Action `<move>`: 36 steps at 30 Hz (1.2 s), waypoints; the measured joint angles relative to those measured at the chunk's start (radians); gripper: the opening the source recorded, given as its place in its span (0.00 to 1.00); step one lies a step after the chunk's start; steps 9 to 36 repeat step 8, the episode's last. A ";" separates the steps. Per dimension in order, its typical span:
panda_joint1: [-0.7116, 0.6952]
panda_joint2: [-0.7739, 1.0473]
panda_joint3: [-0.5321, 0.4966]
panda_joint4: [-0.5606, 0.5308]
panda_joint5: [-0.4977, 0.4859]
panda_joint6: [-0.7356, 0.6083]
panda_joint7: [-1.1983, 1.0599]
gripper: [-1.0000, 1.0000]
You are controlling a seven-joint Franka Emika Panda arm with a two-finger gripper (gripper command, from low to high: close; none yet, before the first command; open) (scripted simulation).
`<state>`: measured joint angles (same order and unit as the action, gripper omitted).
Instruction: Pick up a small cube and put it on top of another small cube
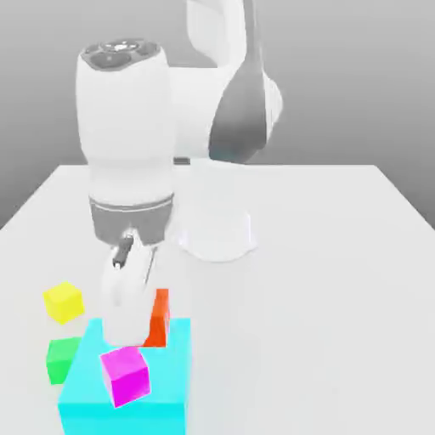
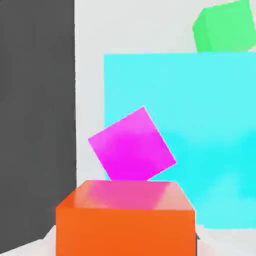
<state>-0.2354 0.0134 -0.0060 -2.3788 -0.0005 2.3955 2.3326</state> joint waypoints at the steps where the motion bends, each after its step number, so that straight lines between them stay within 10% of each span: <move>1: -0.016 0.016 0.000 -0.001 -0.002 0.016 0.019 0.00; 4: -0.005 0.092 0.007 -0.018 -0.003 0.109 0.036 0.00; 5: -0.004 0.112 0.008 -0.023 -0.002 0.134 0.036 1.00; 36: -0.004 0.112 0.008 -0.023 -0.002 0.134 0.036 1.00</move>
